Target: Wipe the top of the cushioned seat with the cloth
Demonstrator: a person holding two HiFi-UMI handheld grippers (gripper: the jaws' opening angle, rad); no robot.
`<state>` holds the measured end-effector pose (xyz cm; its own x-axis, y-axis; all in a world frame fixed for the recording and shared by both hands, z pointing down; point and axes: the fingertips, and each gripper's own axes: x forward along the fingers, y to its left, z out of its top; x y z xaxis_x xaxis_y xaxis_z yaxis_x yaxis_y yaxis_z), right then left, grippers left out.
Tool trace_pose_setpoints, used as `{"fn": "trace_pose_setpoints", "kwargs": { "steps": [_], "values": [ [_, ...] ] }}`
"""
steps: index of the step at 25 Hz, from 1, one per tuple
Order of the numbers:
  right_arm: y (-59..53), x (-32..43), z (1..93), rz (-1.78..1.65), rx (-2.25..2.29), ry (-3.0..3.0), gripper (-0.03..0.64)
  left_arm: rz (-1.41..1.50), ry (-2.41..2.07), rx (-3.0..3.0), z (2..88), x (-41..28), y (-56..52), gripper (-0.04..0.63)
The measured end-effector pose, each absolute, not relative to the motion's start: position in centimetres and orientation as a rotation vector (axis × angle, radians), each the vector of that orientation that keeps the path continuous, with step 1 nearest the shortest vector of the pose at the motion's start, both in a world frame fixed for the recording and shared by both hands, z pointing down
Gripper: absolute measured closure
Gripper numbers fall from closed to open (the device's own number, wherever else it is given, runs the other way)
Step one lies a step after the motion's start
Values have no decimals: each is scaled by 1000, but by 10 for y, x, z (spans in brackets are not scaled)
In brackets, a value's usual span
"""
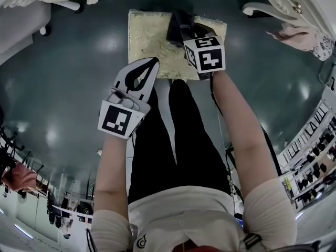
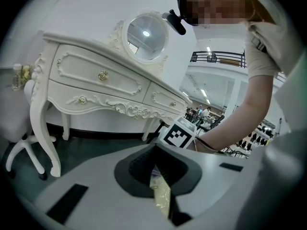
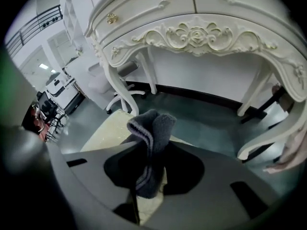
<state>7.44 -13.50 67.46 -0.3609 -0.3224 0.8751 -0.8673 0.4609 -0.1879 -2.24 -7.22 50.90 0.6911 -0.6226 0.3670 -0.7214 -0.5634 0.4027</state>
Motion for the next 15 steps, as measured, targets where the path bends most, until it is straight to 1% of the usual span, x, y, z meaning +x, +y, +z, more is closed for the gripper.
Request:
{"fn": "trace_pose_setpoints", "kwargs": {
  "steps": [15],
  "values": [
    [-128, 216, 679, 893, 1099, -1818, 525, 247, -965, 2427, 518, 86, -74, 581]
  ]
}}
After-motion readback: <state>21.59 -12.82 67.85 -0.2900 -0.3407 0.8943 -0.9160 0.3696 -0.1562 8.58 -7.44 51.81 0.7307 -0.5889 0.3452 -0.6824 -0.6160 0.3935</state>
